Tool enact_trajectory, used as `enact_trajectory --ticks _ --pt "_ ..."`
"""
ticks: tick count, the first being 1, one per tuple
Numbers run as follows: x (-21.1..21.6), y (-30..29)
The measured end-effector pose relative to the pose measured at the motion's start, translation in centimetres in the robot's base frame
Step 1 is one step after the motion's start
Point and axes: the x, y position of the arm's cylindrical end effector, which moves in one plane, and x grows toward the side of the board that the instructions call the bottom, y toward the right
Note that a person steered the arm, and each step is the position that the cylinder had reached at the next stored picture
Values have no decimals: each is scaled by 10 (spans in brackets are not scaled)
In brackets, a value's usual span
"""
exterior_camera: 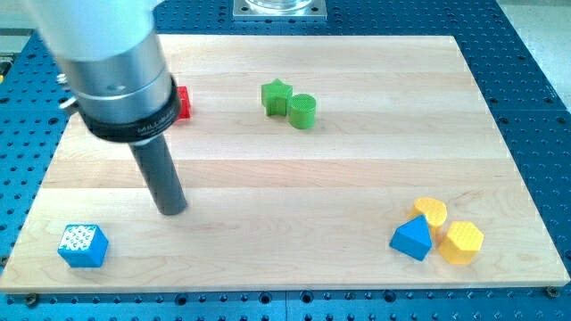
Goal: Move the blue cube vertically to the green circle
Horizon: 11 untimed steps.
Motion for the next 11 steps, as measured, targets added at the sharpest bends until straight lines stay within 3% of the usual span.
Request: enact_trajectory --ticks 1,2,3,4,5,6,7,8,9,10,11 --pt "17 -123" --pt "90 -135" --pt "78 4" --pt "69 36" --pt "95 -31" --pt "36 -16" --pt "-4 89" --pt "-16 178" --pt "-13 116" --pt "21 75" --pt "25 157"
